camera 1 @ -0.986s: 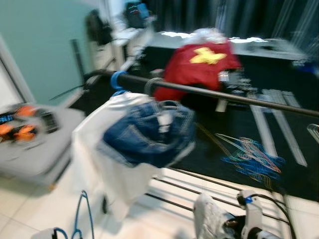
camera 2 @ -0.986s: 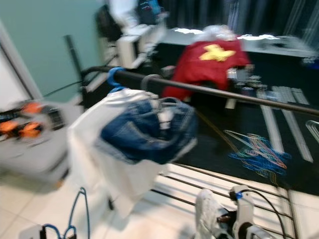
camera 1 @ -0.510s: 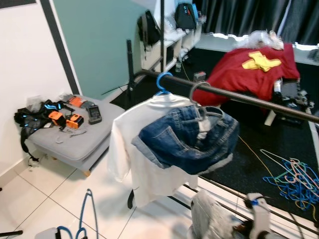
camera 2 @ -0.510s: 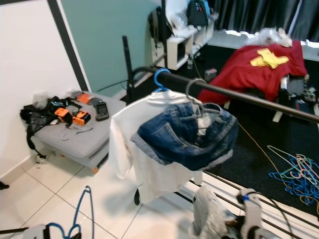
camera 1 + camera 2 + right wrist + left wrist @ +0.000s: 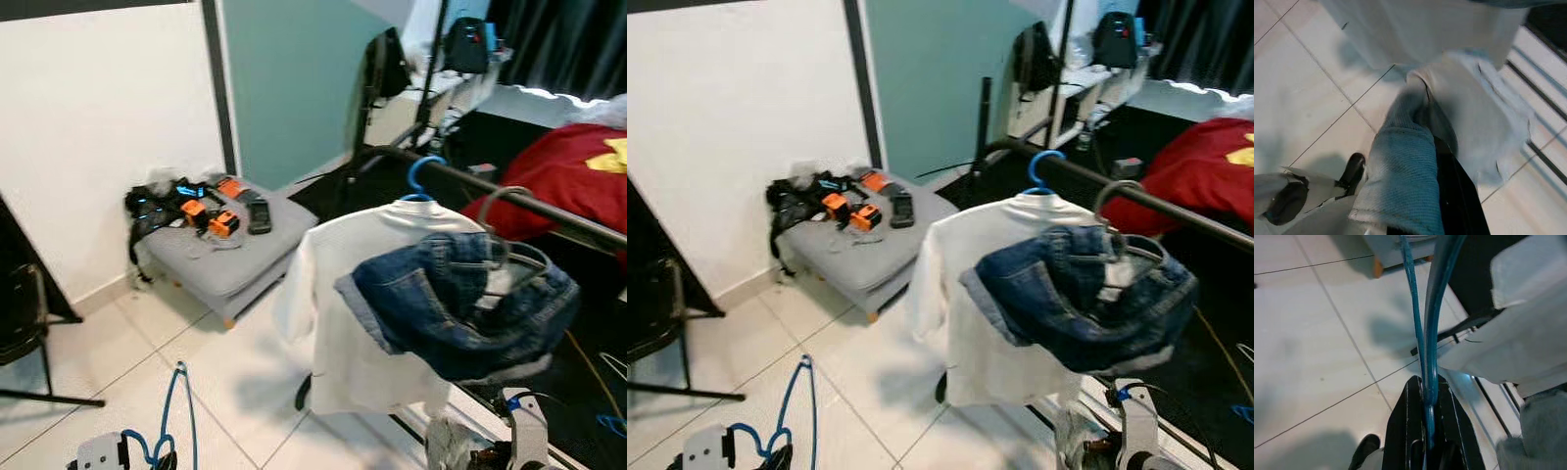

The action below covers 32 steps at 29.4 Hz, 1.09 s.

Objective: Hang hanger

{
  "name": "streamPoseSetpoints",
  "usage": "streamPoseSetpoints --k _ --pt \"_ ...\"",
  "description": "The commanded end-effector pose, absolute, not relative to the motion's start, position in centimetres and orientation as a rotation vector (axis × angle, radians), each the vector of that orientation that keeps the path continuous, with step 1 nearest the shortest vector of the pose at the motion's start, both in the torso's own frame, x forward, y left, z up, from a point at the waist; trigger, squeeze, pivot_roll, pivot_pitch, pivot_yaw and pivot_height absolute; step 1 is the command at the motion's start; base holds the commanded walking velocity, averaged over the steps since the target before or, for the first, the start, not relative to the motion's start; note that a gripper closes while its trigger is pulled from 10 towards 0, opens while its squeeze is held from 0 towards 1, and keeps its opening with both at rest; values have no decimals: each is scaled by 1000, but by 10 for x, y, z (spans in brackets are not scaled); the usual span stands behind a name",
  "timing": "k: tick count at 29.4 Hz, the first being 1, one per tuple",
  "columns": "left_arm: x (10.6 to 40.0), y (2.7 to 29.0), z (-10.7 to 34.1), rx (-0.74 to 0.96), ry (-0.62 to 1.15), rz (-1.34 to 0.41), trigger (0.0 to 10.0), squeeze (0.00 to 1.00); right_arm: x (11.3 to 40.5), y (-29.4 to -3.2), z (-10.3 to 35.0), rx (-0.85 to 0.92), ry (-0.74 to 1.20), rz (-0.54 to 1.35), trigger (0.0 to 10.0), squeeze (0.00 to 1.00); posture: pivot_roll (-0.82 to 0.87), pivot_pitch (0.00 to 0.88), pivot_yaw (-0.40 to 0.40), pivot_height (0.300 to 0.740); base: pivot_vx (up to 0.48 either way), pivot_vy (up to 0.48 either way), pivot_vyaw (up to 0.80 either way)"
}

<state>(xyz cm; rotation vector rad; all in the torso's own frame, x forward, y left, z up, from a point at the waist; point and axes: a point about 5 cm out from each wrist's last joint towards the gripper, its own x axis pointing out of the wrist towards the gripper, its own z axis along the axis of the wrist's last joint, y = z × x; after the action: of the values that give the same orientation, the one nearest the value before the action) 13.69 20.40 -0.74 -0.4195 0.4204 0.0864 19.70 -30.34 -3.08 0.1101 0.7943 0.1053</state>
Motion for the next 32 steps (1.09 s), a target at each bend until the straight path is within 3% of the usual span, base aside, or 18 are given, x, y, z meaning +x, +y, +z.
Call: streamPoseSetpoints --k 1,21,32 --pt "136 207 -10 -409 428 85 10000 0 200 -297 -32 104 782 122 10000 0 -63 0 -46 740 0 0 775" --pt "137 213 -17 -361 428 118 10000 0 202 -265 -41 104 772 270 10000 0 -43 0 -60 740 0 0 777" --pt "133 212 -18 -361 438 104 10000 0 190 -290 -34 103 778 301 10000 0 -42 0 -55 740 0 0 778"
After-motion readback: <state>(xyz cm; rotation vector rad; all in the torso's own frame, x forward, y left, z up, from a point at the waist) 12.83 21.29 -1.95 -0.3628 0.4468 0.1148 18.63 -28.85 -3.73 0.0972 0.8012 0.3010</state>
